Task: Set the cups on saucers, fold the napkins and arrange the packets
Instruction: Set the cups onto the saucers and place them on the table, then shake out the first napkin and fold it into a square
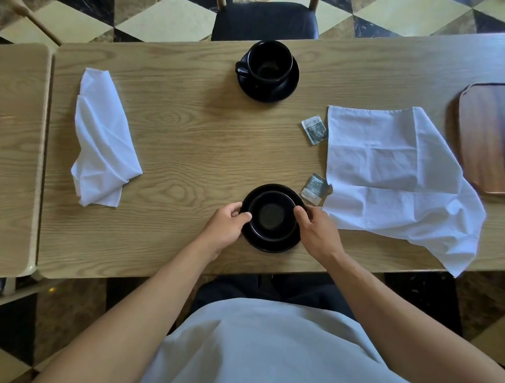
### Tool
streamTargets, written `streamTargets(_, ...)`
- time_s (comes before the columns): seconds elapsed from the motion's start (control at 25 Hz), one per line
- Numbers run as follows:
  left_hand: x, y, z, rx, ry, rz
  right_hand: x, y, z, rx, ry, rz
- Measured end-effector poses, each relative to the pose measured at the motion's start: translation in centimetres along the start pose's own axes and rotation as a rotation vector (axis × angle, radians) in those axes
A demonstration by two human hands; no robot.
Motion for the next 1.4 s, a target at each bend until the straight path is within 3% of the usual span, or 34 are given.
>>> streamTargets(0.2, 0.9, -1.2, 1.2, -0.075, 0.019, 0.064, -0.6, -0.9, -2.3, 0.106, -0.026, 0.057)
streamTargets(0.4, 3.7, -4.8, 1.6, -0.068, 0.023, 0.215, -1.7, 0.5, -8.5, 0.283, -0.211, -0.01)
streamTargets(0.6, 6.3, -10.9, -0.6, 0.037, 0.013, 0.439, -0.7, 7.0, -14.4, 0.422, -0.392, -0.161)
streamTargets(0.84, 5.2, -22.5, -4.5, 0.087, 0.047, 0.547, 0.8, 18.5, -20.0, 0.425, -0.416, -0.193)
streamTargets(1.16, 0.9, -34.3, -5.9, -0.031, 0.084, 0.475, 0.3, 29.9, -27.0, 0.314, -0.342, -0.035)
streamTargets(1.4, -1.3, -34.8, -5.6, -0.057, 0.08, 0.349, -0.2, 31.7, -29.9, 0.251, -0.207, -0.056)
Point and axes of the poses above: each hand's wrist, its own x-axis away from the middle knuckle, its own y-axis out of the palm, z = x × y, the point moved 2 cm from there along -x, towards the middle knuckle, and after that the axes turned 8 degrees about y, right-handed, at the moved point
